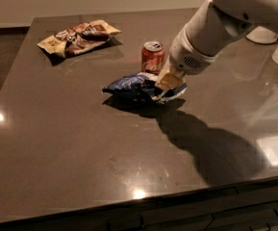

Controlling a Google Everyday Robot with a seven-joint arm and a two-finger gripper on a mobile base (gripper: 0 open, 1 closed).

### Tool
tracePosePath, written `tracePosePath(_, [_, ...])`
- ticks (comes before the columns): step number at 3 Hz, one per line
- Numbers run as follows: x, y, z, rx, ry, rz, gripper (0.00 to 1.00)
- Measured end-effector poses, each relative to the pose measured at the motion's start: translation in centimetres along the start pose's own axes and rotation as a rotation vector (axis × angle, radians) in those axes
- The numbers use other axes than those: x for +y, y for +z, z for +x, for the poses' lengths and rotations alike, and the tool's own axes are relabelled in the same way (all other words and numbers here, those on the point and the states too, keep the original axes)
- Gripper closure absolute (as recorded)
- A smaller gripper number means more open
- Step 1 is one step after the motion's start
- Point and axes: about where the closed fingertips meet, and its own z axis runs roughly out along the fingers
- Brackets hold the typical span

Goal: Move blue chip bag near coke can

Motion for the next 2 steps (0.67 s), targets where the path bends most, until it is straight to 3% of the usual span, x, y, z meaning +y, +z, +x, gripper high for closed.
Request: tracePosePath(2, [-0.01, 0.2, 0.82, 0.009, 0.01, 0.009, 0.13])
